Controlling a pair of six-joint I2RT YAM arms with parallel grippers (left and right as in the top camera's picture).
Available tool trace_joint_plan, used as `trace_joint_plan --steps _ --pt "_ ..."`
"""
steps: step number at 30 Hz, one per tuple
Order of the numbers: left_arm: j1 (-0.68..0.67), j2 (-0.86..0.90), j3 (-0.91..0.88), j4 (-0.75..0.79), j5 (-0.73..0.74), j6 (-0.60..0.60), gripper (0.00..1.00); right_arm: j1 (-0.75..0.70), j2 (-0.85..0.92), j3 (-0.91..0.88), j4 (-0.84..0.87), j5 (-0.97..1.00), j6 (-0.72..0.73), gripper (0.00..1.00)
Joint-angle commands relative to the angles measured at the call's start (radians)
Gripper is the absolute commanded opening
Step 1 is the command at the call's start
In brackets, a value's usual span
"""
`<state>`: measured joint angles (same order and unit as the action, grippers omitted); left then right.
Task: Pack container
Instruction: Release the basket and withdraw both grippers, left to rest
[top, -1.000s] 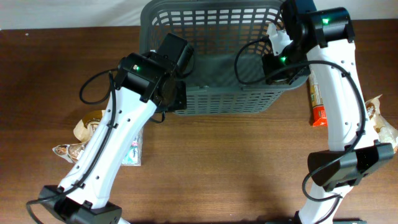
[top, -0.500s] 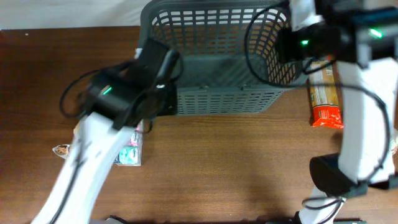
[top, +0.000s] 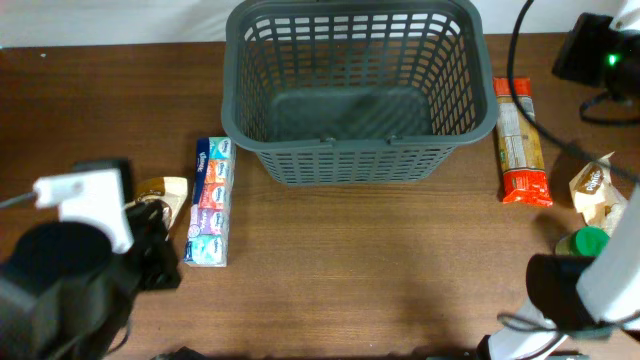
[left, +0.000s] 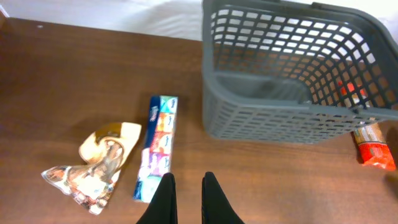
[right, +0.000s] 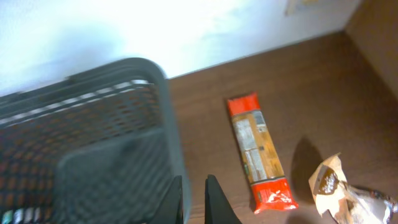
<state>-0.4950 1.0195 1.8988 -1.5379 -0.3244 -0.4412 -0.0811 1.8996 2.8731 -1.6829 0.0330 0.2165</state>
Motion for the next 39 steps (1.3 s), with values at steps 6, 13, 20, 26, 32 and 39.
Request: trace_joint_plan --steps 6,13,20,26,32,39 --pt "0.000 -0.065 0.002 -0.122 -0.031 0.012 0.02 -0.064 0.131 -0.060 0.049 -0.085 -0.063 0.04" --pt "0.000 -0.066 0.001 -0.149 0.014 -0.007 0.02 -0.064 0.245 -0.063 0.049 -0.087 -0.087 0.04" --pt "0.000 -0.066 0.001 -0.149 0.014 -0.006 0.02 -0.064 0.341 -0.063 0.053 -0.098 -0.116 0.04" --pt "0.000 -0.066 0.001 -0.149 0.014 -0.006 0.02 -0.064 0.379 -0.063 0.072 -0.136 -0.173 0.04" --pt "0.000 -0.066 0.001 -0.149 0.014 -0.006 0.02 -0.064 0.405 -0.064 0.080 -0.176 -0.187 0.04" --pt "0.000 -0.066 0.001 -0.149 0.014 -0.006 0.02 -0.063 0.415 -0.072 0.080 -0.243 -0.221 0.04"
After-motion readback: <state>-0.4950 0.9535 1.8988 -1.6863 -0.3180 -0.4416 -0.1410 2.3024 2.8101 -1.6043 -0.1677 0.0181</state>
